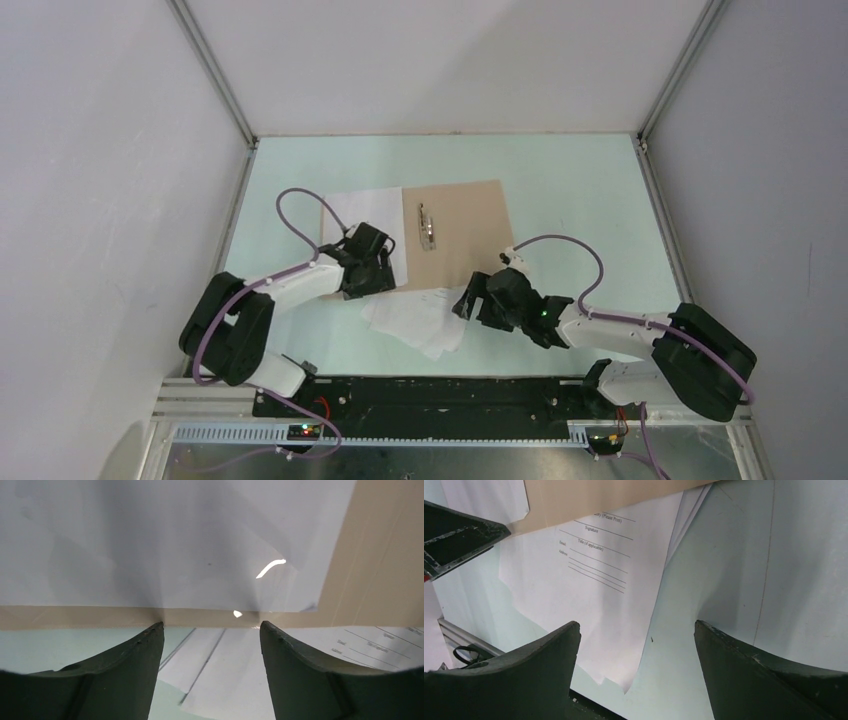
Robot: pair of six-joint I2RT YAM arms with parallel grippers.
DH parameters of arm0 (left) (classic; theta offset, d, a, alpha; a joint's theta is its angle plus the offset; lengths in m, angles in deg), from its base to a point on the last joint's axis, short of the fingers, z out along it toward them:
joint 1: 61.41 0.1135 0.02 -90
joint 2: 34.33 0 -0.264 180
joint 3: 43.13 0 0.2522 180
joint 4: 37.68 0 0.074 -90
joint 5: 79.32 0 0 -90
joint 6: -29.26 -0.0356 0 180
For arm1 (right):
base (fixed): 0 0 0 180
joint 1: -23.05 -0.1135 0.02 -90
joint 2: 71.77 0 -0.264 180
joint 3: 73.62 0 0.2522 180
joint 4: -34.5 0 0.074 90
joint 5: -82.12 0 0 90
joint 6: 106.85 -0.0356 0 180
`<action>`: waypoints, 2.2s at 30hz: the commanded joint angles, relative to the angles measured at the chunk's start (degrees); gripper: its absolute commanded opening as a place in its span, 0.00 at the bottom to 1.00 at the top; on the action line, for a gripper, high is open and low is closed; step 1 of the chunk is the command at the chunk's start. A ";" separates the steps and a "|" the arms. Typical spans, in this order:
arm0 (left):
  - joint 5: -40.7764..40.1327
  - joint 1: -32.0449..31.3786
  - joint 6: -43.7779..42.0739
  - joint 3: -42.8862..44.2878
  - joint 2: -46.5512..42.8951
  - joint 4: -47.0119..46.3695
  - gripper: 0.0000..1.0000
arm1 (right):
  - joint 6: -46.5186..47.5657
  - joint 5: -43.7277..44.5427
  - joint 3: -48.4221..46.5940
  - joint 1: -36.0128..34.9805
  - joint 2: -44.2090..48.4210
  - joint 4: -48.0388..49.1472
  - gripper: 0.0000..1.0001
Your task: Put the files into the folder
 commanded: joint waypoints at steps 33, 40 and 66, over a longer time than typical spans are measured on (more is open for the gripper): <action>13.07 -16.04 10.39 -0.01 6.21 -3.45 0.24 | -2.92 -7.63 5.67 8.75 11.29 -8.14 0.91; 19.81 -14.42 10.76 2.84 4.27 -3.55 0.00 | -4.21 -12.70 9.77 14.07 18.30 -12.43 0.93; 36.53 -7.21 9.96 -1.27 -5.22 -5.62 0.10 | -15.47 -18.63 14.61 15.97 6.53 13.00 0.13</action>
